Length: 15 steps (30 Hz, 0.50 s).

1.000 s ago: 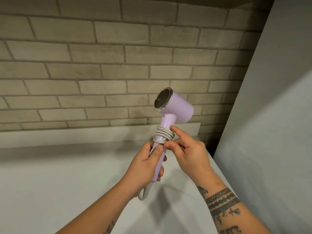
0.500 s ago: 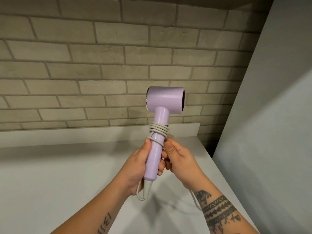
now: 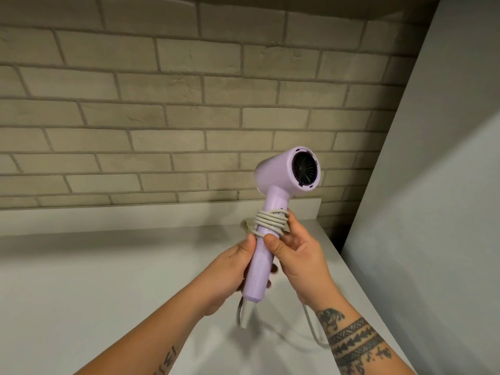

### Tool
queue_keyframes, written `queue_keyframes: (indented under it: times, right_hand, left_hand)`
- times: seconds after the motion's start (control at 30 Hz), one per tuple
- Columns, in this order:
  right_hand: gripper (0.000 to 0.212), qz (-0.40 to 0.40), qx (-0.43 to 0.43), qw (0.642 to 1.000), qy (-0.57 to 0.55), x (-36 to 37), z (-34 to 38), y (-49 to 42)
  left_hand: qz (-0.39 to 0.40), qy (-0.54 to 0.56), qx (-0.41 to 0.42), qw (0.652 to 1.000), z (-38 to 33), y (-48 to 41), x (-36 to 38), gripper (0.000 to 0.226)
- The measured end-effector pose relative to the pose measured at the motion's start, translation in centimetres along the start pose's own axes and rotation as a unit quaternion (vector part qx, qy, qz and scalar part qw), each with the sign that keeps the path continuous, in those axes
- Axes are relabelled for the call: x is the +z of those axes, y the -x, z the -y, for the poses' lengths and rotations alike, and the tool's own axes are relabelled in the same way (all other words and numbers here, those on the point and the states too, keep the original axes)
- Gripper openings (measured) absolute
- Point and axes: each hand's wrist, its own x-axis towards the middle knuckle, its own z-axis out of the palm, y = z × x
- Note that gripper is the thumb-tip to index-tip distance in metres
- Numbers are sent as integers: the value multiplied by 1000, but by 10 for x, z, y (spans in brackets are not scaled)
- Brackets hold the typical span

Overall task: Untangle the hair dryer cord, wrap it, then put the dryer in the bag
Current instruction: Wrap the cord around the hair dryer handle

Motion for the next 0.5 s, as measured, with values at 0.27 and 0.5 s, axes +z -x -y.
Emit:
queue_keyframes:
  times: [0.27,0.5]
  right_hand:
    - [63,-79,-31,992,91,20,-8,2]
    - [76,-46,-11,981,187,7,2,-8]
  left_hand:
    - [-162,-337,142,917,0,5,18,28]
    - [-147,-249,157,944,-3,2,15,8]
